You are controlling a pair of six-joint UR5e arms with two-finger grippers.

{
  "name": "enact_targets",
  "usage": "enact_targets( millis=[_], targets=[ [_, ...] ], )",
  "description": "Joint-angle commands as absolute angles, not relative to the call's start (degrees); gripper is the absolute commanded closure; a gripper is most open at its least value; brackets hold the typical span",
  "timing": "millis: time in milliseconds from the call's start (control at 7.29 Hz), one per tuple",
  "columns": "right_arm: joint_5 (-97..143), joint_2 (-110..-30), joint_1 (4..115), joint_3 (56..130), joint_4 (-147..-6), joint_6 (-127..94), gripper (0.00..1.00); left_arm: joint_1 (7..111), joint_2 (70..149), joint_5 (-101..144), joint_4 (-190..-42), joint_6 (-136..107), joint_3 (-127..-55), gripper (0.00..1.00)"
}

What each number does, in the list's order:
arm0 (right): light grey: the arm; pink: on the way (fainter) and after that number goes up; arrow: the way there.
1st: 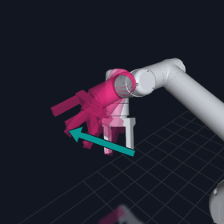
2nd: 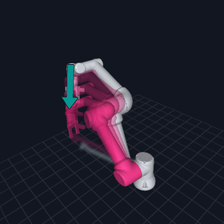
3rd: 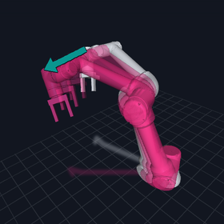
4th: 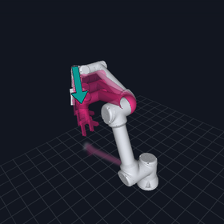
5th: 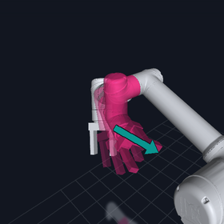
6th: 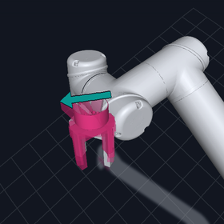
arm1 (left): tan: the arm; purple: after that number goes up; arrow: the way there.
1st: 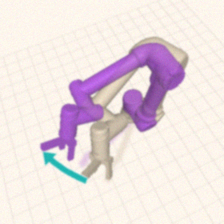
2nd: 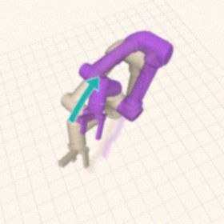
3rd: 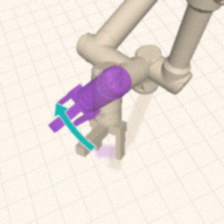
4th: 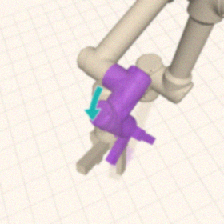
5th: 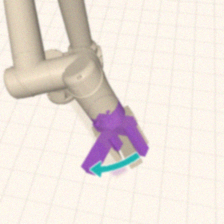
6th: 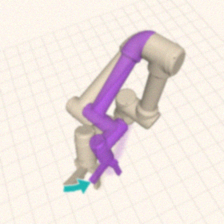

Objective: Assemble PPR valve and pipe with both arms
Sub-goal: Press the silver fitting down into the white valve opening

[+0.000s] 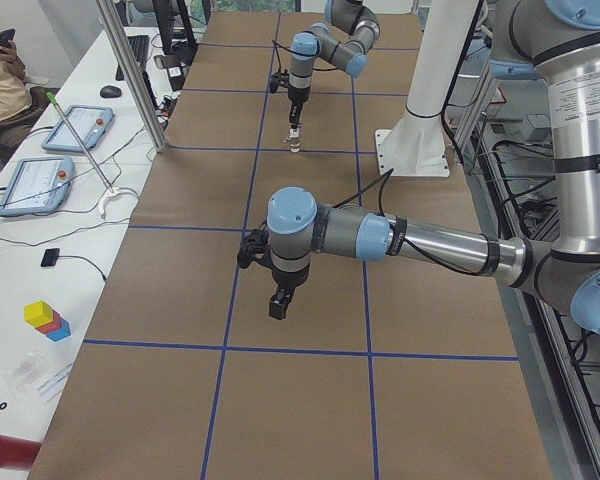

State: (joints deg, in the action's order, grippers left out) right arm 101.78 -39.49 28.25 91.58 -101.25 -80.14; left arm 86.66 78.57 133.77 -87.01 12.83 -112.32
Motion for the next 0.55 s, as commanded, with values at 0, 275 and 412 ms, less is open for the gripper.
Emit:
enact_targets(
  millis=[0, 275, 412],
  targets=[
    [101.7, -39.6, 28.0, 91.5, -101.3, -80.2, 1.00, 86.7, 78.6, 133.8, -87.0, 12.8, -112.3, 0.00],
    [101.7, -39.6, 27.9, 91.3, -101.3, -80.1, 1.00, 86.7, 78.6, 133.8, -87.0, 12.8, -112.3, 0.00],
    [101.7, -39.7, 27.8, 91.2, -101.3, -80.1, 1.00, 86.7, 78.6, 133.8, -87.0, 12.8, -112.3, 0.00]
  ],
)
